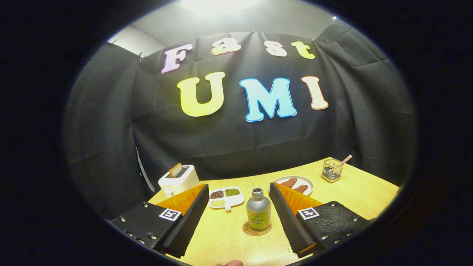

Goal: Take the bottle from table, then pour the juice into the cup, finally place the bottle on the coaster

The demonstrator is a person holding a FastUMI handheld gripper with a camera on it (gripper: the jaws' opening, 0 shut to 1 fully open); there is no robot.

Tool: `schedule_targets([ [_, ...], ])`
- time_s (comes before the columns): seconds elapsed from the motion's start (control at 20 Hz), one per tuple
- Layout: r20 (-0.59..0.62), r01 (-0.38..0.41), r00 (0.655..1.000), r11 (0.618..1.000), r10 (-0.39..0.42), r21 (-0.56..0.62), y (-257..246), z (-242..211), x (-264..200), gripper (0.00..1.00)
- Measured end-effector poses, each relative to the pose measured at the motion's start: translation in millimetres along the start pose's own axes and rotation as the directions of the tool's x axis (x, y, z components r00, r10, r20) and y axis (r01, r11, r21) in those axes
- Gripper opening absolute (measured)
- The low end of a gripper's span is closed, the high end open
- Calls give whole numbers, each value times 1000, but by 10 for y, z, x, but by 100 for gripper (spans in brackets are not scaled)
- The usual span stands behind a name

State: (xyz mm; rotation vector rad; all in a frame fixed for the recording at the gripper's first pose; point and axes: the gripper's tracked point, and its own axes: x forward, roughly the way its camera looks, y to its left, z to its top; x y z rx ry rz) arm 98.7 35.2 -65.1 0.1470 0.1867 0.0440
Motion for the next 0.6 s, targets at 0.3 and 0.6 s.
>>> schedule_targets([
  [0.3, 46, -25, 999, 1000, 25, -8, 56, 356, -388, 99],
  [0.6, 64, -88, 994, 996, 90, -33, 225, 455, -681, 99],
])
